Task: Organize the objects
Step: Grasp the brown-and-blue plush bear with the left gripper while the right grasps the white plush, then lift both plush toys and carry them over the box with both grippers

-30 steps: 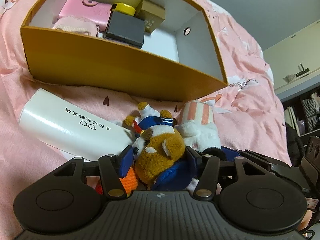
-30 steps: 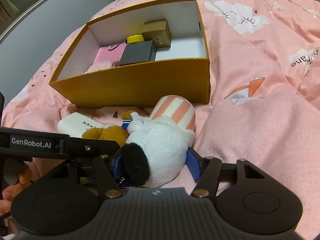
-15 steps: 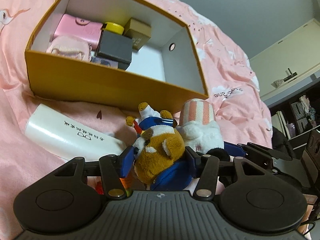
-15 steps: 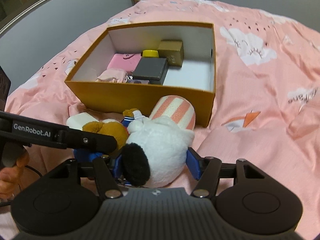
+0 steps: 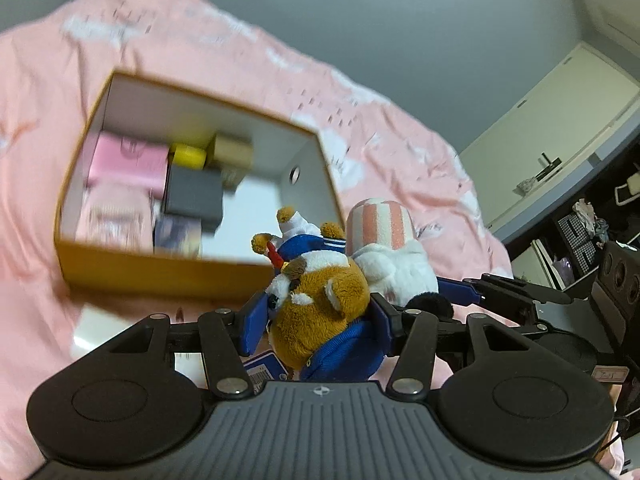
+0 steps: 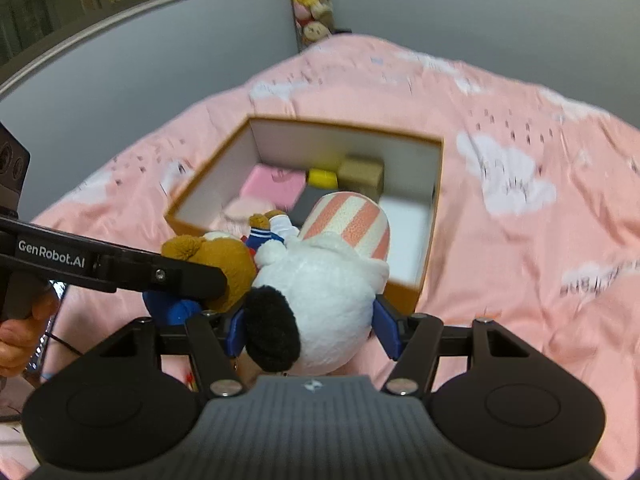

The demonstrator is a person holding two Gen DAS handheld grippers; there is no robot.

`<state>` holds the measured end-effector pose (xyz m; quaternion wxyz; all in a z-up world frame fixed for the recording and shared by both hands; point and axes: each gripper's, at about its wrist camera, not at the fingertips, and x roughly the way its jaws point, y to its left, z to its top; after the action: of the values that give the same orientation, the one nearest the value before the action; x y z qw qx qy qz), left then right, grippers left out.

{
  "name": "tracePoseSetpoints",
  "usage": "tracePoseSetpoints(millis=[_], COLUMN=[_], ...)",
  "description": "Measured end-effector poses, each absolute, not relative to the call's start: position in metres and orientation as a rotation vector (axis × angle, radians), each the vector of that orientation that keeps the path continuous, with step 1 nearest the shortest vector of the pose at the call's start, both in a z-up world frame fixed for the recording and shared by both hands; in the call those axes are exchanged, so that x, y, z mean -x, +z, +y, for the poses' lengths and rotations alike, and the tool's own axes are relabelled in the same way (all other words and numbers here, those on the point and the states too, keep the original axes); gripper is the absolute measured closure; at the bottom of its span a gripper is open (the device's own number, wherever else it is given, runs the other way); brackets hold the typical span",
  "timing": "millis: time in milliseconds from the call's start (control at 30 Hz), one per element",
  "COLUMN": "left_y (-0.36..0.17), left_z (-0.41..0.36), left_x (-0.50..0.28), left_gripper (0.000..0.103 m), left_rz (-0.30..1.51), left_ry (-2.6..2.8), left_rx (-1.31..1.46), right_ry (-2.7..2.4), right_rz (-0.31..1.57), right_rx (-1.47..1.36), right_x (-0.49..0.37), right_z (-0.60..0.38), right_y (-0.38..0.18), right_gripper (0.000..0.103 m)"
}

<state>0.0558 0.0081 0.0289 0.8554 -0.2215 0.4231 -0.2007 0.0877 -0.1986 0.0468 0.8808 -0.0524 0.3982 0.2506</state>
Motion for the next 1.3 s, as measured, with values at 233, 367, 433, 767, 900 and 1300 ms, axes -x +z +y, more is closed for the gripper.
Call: tracePoseSetpoints(millis=[233, 367, 433, 767, 900, 1300], left_y=[0.064, 0.067, 0.059, -0.001, -0.009, -0.035], left_z=[0.01, 0.007, 0.005, 0.007, 0.006, 0.005], left_x=[-0.089, -0.114, -0.128, -0.175, -0.187, -0.214], left_gripper=[0.042, 0.042, 0.042, 0.043, 0.043, 0.043], left_rz=[0.8, 0.773, 0.782, 0.842, 0.866, 0.896], left_ry=[-0.428, -0.425, -0.426, -0.434, -0.417, -0.407], left_rx=[0.427, 0.392, 0.39, 0.418, 0.411, 0.425], right_ry=[0.543, 0.537, 0.533, 0.524, 0.527, 0.481], right_rz=[0.721, 0.7, 0.713, 0.891, 0.935, 0.968], right_rx=[0.194, 0.203, 0.21, 0.271, 0.288, 0.338], right_x=[-0.109, -0.136, -0.151, -0.216, -0.229, -0.259], right_z=[-0.186, -0.184, -0.184, -0.183, -0.18, -0.172], right_y=[0.081, 0.09, 0.09, 0.031, 0.015, -0.004], right_gripper=[0.039, 0.039, 0.039, 0.039, 0.039, 0.039])
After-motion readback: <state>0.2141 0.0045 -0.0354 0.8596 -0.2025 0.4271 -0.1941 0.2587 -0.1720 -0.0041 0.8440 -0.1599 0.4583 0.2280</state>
